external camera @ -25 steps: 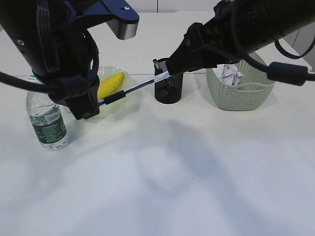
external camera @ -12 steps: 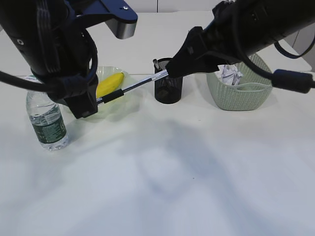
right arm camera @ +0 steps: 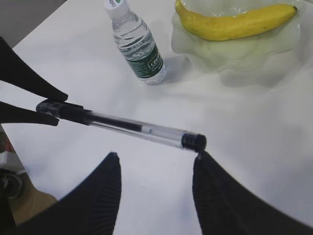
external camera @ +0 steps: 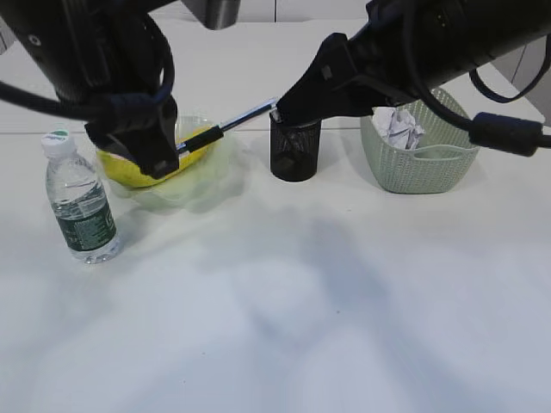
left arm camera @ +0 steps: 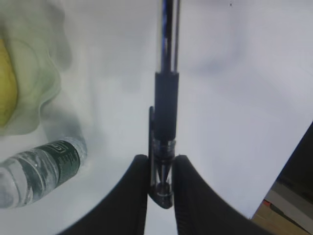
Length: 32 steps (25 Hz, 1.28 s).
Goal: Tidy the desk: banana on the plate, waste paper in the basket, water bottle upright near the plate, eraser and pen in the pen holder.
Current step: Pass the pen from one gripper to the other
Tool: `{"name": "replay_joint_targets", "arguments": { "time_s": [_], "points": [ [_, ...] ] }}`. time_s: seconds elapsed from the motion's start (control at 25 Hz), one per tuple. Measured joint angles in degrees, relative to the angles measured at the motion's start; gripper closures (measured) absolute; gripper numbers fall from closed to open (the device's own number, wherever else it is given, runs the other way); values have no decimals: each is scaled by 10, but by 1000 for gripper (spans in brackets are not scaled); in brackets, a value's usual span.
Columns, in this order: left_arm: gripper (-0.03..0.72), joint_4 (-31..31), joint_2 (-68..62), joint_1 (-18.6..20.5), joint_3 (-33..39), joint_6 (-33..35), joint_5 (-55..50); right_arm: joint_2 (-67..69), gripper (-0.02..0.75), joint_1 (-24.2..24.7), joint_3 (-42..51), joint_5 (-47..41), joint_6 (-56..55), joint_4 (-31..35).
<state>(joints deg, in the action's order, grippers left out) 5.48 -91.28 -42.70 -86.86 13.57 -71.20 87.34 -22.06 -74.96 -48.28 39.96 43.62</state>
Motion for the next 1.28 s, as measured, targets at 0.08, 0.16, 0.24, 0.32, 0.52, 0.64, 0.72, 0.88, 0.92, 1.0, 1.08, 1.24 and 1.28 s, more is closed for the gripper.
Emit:
{"name": "replay_joint_targets", "arguments": {
  "time_s": [0.08, 0.16, 0.24, 0.32, 0.52, 0.64, 0.72, 0.88, 0.92, 1.0, 1.08, 1.24, 1.28],
  "points": [
    [589, 0, 0, 0, -10, -1, 0, 0, 381, 0, 0, 1, 1, 4],
    [589, 0, 0, 0, -12, -2, 0, 0, 381, 0, 0, 6, 1, 6],
    [589, 0, 0, 0, -12, -2, 0, 0, 381, 0, 0, 11, 1, 9],
    [589, 0, 0, 0, -12, -2, 0, 0, 381, 0, 0, 12, 6, 11],
    [589, 6, 0, 0, -12, -2, 0, -1, 381, 0, 0, 13, 18, 14],
    [589, 7, 0, 0, -12, -6, 0, -10, 381, 0, 0, 13, 26, 14],
    [589, 8, 5, 0, -12, -7, 0, -22, 381, 0, 0, 13, 32, 14],
    [589, 9, 26, 0, -12, -9, 8, -46, 381, 0, 0, 13, 52, 15],
    [589, 9, 31, 0, -12, -9, 12, -51, 381, 0, 0, 13, 60, 15],
    [589, 9, 41, 0, -12, -10, 20, -62, 381, 0, 0, 14, 79, 15],
    [589, 9, 47, 0, -12, -10, 24, -71, 381, 0, 0, 14, 106, 15],
    [589, 9, 61, 0, -12, -10, 34, -90, 381, 0, 0, 12, 172, 15],
    [589, 8, 65, 0, -12, -10, 34, -95, 381, 0, 0, 9, 190, 15]
  ]
}}
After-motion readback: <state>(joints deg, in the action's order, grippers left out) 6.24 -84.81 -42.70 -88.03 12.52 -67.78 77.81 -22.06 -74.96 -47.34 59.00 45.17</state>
